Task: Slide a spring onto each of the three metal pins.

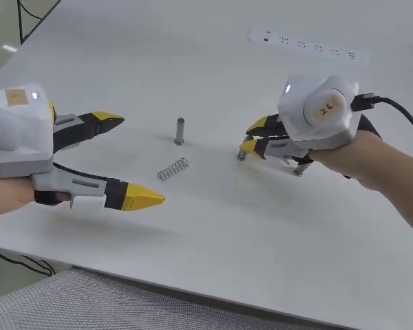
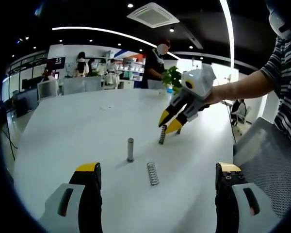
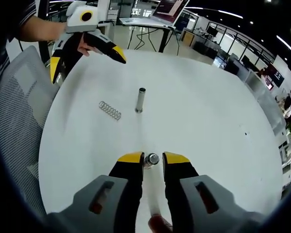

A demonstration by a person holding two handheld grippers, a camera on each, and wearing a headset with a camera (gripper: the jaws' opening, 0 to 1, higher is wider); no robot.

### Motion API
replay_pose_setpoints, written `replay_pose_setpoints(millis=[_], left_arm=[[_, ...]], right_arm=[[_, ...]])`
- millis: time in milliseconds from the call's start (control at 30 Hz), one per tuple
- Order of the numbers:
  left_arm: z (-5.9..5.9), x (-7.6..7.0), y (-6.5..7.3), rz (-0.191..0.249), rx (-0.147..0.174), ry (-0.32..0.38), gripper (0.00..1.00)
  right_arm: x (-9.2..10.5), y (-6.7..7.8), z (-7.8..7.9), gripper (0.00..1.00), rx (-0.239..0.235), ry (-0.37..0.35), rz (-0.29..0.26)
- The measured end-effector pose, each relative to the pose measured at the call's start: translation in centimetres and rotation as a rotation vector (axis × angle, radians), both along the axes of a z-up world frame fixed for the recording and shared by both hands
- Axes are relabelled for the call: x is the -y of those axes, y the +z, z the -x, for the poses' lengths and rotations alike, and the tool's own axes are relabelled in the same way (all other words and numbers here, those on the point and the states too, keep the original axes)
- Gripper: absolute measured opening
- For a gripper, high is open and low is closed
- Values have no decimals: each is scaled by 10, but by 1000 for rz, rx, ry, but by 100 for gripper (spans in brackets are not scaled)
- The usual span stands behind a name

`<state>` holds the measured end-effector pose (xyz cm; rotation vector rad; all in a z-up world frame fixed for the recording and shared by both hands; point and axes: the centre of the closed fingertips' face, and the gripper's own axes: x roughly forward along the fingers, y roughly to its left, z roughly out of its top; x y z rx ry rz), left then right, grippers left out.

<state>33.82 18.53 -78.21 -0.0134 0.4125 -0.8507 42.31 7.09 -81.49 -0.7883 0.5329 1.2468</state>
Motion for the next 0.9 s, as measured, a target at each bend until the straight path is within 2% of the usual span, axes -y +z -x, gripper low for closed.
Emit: replay_pose_setpoints(millis=[133,333,500,633,900], left_arm=[[0,1,1,0,0,-2,97],[0,2,2,-1,2,-3,97],[-1,3,4,1,6,-5,97],[-1,4,4,0,4,-10,97],[-3,6,5,4,6,-12,97]], right_arm=[[2,5,-1,19,-1,-18,-23],[7,18,-3,20,-44,-102,-112],[14,30,-5,22,-67,-149,-161],[17,38,-3,23,-80,-169,-197],[18,43,4,25,-112,-194,-241]])
